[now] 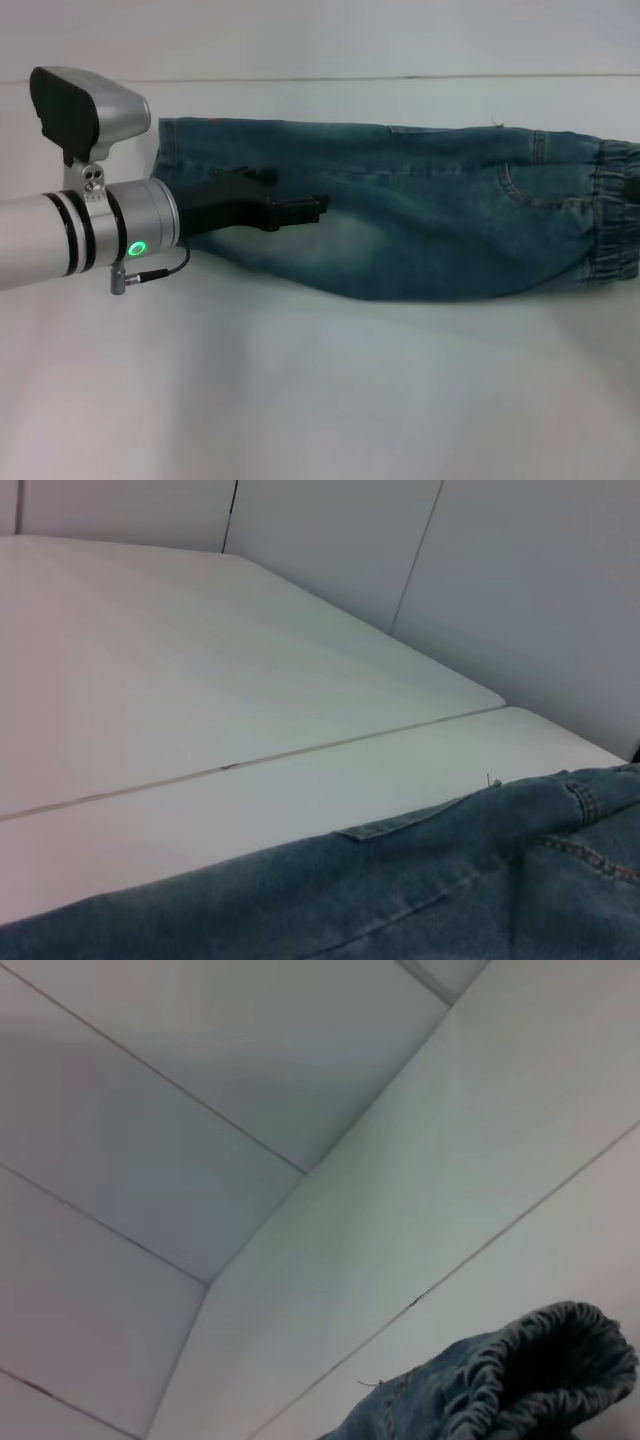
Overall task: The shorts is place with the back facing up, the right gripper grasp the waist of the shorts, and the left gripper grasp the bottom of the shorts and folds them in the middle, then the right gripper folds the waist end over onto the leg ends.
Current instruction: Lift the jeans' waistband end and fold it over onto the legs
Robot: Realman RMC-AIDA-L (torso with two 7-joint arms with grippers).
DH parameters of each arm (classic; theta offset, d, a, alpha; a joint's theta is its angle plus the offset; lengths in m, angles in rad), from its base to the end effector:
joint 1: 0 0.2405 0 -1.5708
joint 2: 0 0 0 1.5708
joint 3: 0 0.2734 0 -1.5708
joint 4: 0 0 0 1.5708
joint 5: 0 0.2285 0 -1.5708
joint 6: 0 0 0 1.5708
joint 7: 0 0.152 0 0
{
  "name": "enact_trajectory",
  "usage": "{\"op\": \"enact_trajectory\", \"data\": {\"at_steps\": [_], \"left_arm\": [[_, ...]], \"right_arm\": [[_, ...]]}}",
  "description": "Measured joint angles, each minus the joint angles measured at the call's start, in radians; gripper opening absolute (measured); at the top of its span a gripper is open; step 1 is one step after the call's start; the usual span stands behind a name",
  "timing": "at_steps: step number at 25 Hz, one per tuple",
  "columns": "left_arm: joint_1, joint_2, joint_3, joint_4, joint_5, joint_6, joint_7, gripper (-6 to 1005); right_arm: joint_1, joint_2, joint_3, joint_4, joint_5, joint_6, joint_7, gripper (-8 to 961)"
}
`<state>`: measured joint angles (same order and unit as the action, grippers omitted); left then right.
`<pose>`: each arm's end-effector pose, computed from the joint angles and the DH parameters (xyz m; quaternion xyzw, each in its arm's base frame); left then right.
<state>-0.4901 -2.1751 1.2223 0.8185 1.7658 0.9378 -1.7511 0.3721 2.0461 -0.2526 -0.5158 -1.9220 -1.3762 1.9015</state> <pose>-0.2344 0.4020 -0.0805 -0.8976 -0.3190 -0.1996 0.2296 0.3956 0.3221 0.0411 -0.6404 0.5951 0.4079 0.2633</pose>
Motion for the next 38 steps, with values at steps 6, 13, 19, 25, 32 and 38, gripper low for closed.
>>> {"op": "enact_trajectory", "data": {"at_steps": [6,13,19,25,32,38], "left_arm": [[-0.002,0.0,0.017,-0.003,-0.018,-0.008,0.001,914],[-0.004,0.0,0.053,-0.003,-0.037,-0.024,0.008,913],[-0.006,0.0,0.061,-0.003,-0.045,-0.026,0.011,902],[-0.002,0.0,0.062,0.002,-0.052,-0.032,0.012,902],[-0.003,0.0,0.063,0.0,-0.063,-0.032,0.012,901],[0.0,0.0,0.063,0.002,-0.093,-0.031,0.022,902]], "right_arm": [[-0.008,0.0,0.006,-0.001,0.0,-0.003,0.001,119],[-0.012,0.0,0.006,-0.001,0.0,-0.005,0.001,126],[-0.011,0.0,0.006,-0.001,0.0,-0.006,0.0,132],[-0.012,0.0,0.006,-0.001,0.0,-0.006,-0.008,137],[-0.011,0.001,0.006,-0.001,0.0,-0.006,-0.009,144],[-0.008,0.001,0.0,-0.001,-0.001,-0.006,-0.006,150]]}}
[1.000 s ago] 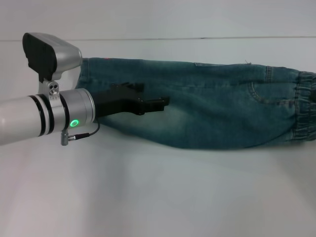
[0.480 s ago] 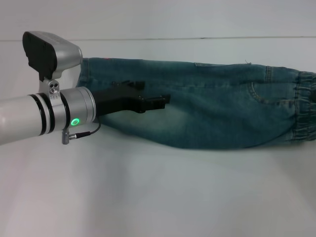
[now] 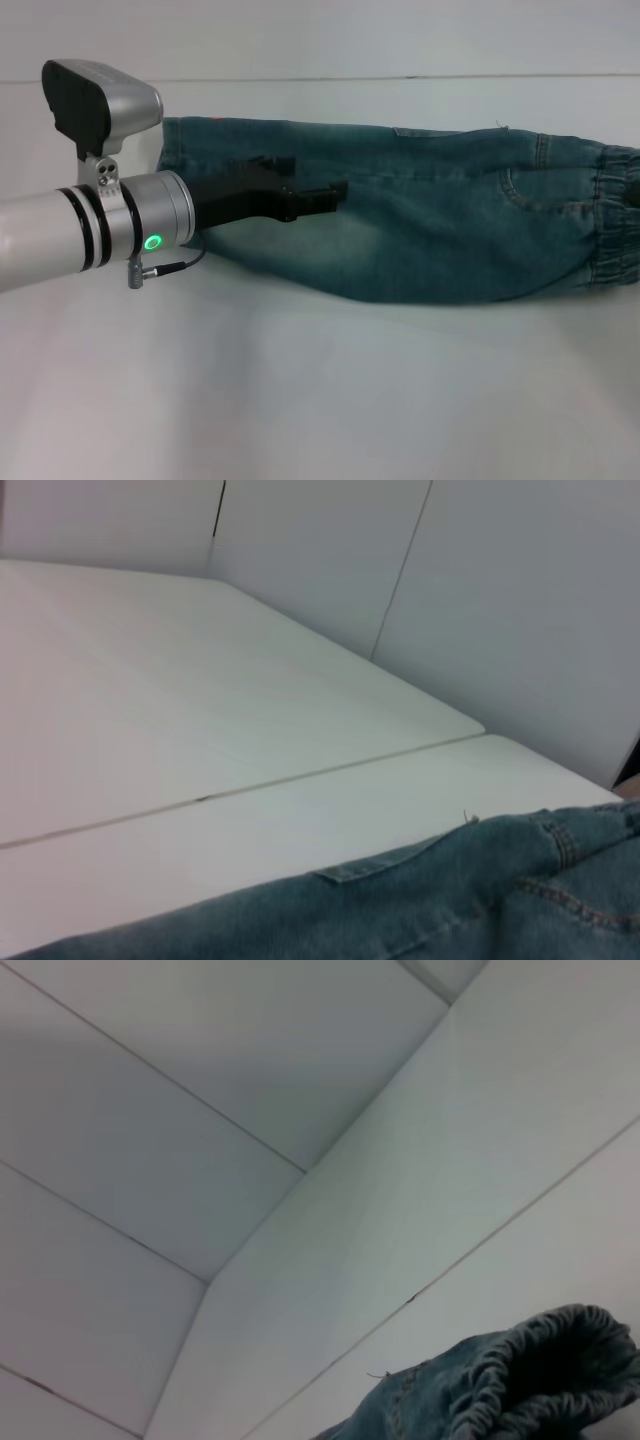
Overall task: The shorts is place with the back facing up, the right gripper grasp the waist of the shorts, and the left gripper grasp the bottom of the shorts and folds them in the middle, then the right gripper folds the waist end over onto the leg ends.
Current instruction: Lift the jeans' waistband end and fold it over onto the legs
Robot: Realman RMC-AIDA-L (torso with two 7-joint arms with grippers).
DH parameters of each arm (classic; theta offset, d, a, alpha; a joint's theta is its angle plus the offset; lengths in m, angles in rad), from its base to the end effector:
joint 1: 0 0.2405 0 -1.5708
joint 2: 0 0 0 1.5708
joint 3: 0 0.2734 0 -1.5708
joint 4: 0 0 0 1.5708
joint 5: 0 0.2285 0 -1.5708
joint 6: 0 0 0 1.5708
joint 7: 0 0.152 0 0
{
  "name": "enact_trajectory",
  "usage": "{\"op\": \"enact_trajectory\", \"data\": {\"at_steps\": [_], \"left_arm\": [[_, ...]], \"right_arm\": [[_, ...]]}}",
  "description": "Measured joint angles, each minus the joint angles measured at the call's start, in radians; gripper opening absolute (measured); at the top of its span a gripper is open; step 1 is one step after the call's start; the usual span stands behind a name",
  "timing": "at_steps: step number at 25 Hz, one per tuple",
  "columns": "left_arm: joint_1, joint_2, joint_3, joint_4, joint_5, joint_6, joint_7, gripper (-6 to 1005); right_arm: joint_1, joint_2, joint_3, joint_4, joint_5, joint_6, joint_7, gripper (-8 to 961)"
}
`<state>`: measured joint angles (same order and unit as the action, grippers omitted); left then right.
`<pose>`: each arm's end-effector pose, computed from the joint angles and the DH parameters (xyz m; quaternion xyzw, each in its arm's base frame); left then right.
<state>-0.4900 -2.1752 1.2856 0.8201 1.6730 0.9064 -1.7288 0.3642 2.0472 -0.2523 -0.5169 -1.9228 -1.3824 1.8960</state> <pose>-0.2209 0.4030 -0.0862 -0.8955 -0.3125 -0.2217 0.2265 0.3971 0.3186 0.0407 -0.6410 0.5949 0.4071 0.2635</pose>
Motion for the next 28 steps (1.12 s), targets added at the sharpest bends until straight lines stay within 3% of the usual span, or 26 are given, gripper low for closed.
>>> {"op": "enact_trajectory", "data": {"at_steps": [28], "left_arm": [[0.014,0.0,0.016,-0.048,-0.122,0.003,0.121,901]], "right_arm": [[-0.006,0.004,0.002,0.0,-0.001,-0.024,0.003,177]]}}
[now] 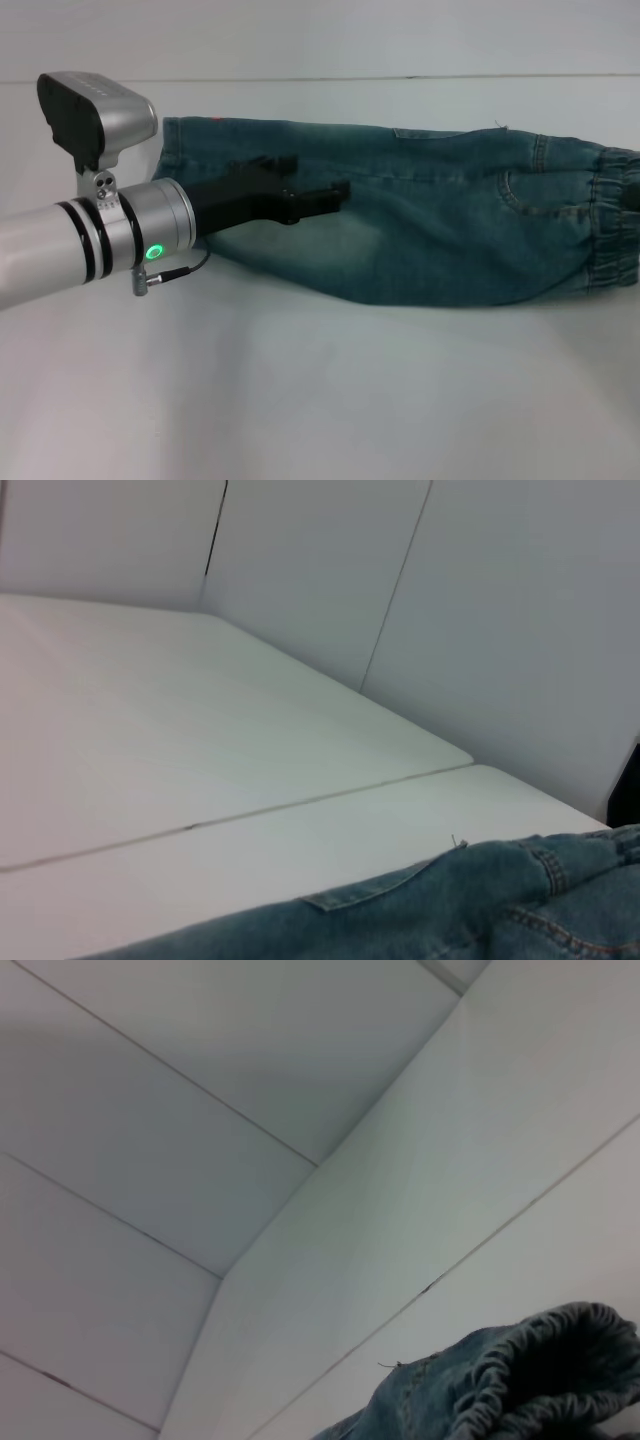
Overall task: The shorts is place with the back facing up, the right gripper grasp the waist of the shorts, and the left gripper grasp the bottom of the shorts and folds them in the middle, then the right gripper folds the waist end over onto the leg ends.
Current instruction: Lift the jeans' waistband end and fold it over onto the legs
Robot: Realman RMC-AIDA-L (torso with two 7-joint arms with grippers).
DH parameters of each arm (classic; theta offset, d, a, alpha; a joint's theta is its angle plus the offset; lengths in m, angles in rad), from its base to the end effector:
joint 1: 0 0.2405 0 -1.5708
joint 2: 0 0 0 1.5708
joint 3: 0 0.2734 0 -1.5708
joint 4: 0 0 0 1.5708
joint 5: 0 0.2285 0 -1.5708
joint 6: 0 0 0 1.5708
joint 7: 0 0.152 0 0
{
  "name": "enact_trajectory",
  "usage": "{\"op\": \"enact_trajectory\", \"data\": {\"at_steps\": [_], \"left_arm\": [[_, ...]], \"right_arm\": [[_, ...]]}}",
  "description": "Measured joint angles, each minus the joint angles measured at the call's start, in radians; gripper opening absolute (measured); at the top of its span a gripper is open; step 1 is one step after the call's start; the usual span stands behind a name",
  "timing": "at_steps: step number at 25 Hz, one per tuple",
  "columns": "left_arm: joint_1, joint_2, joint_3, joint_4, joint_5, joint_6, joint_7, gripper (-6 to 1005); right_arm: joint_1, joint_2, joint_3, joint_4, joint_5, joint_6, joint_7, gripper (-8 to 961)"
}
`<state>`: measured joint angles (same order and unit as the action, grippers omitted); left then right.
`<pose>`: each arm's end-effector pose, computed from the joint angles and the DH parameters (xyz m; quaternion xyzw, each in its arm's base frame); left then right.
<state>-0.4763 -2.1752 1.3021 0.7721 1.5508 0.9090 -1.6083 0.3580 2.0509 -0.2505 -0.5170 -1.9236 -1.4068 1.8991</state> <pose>-0.2247 0.3972 -0.0907 -0.8916 -0.3030 -0.2469 0.2287 0.3951 0.3146 0.0386 -0.6419 0.5950 0.4119 0.2534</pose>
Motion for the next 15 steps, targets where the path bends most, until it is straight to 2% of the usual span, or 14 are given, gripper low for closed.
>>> {"op": "enact_trajectory", "data": {"at_steps": [6,12,15], "left_arm": [[-0.003,0.0,0.025,-0.031,-0.114,-0.008,0.109,901],[-0.007,0.0,0.051,-0.124,-0.327,-0.002,0.339,880],[-0.007,0.0,0.089,-0.173,-0.448,0.01,0.488,782]], "right_arm": [[-0.001,0.0,0.004,0.0,0.0,-0.021,0.001,183],[-0.001,0.0,0.008,0.0,0.0,-0.035,0.005,189],[-0.001,0.0,0.014,0.0,0.0,-0.06,0.012,191]]}}
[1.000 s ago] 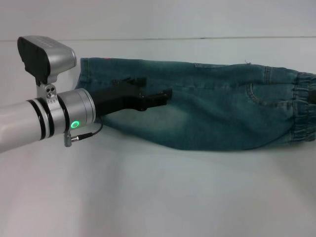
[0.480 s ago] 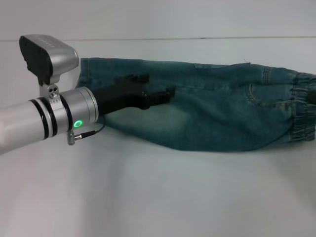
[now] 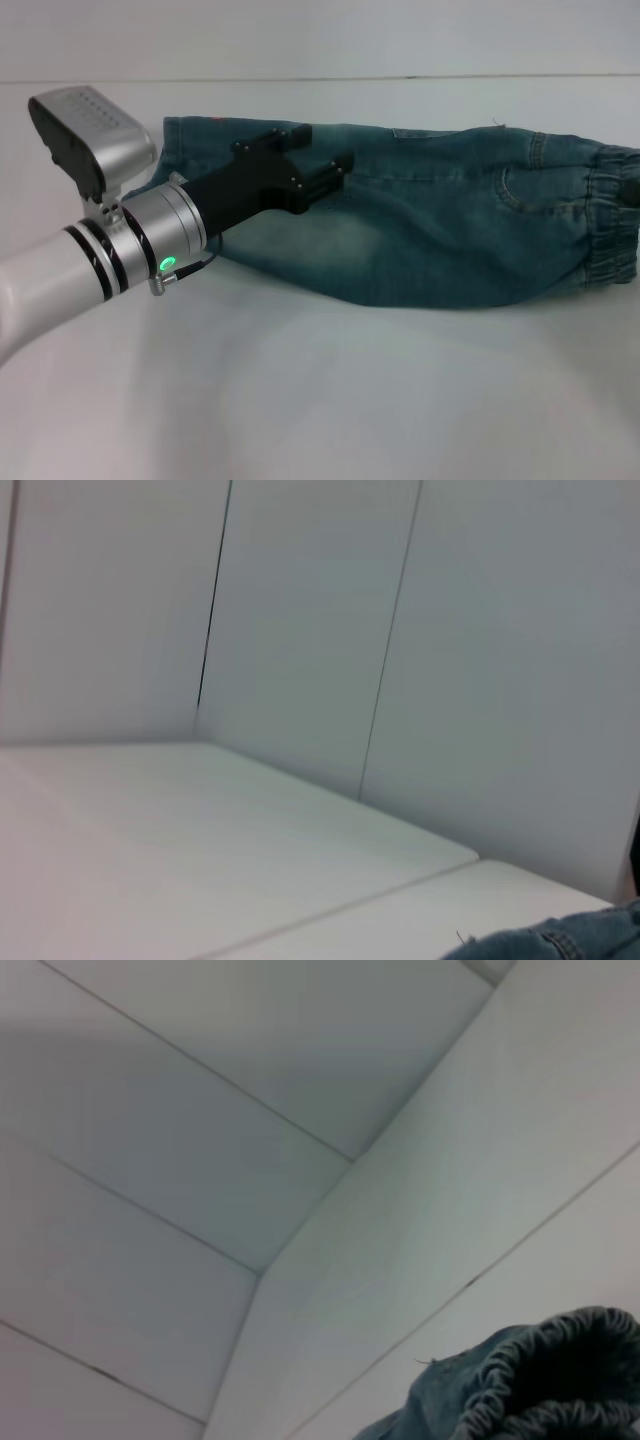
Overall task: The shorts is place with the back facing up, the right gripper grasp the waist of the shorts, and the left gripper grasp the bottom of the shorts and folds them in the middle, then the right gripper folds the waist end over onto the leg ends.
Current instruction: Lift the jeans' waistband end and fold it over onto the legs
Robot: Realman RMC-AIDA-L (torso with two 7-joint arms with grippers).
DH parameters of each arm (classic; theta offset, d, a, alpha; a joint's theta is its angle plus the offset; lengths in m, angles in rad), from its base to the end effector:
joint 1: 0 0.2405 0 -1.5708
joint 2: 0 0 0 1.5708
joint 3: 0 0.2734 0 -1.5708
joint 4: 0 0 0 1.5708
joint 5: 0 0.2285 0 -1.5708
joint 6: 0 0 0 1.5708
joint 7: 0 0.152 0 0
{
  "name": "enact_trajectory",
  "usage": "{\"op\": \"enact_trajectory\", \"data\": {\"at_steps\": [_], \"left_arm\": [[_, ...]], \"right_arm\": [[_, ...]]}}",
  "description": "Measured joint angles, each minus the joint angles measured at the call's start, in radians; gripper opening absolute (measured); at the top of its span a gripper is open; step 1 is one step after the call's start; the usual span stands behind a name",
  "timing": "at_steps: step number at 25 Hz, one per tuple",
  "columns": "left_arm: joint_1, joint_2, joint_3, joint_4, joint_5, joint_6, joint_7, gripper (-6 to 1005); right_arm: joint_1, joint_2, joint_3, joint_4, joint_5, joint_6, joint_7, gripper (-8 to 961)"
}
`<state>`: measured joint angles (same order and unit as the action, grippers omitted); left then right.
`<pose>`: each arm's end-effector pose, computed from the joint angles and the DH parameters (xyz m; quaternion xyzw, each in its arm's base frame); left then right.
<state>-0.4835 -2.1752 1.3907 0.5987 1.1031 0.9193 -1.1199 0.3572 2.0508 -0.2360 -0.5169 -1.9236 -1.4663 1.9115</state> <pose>-0.2245 0.3905 -0.1020 -0.8791 -0.2290 -0.3146 0.2754 0.3881 0.3109 0.0398 -0.6445 0.5900 0.4279 0.2310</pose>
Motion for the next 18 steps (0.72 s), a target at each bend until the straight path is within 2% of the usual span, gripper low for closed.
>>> {"op": "enact_trajectory", "data": {"at_steps": [4,10,18], "left_arm": [[-0.006,0.0,0.063,-0.07,-0.193,0.02,0.185,669],[-0.013,0.0,0.25,-0.144,-0.537,0.003,0.437,525],[-0.037,0.0,0.496,-0.141,-0.835,-0.16,0.661,280]], "right_arm": [[-0.004,-0.003,0.016,0.0,0.0,-0.043,0.005,195],[-0.024,-0.005,0.033,-0.023,0.001,-0.131,0.044,201],[-0.055,0.001,0.077,-0.088,0.002,-0.264,0.095,209]]}}
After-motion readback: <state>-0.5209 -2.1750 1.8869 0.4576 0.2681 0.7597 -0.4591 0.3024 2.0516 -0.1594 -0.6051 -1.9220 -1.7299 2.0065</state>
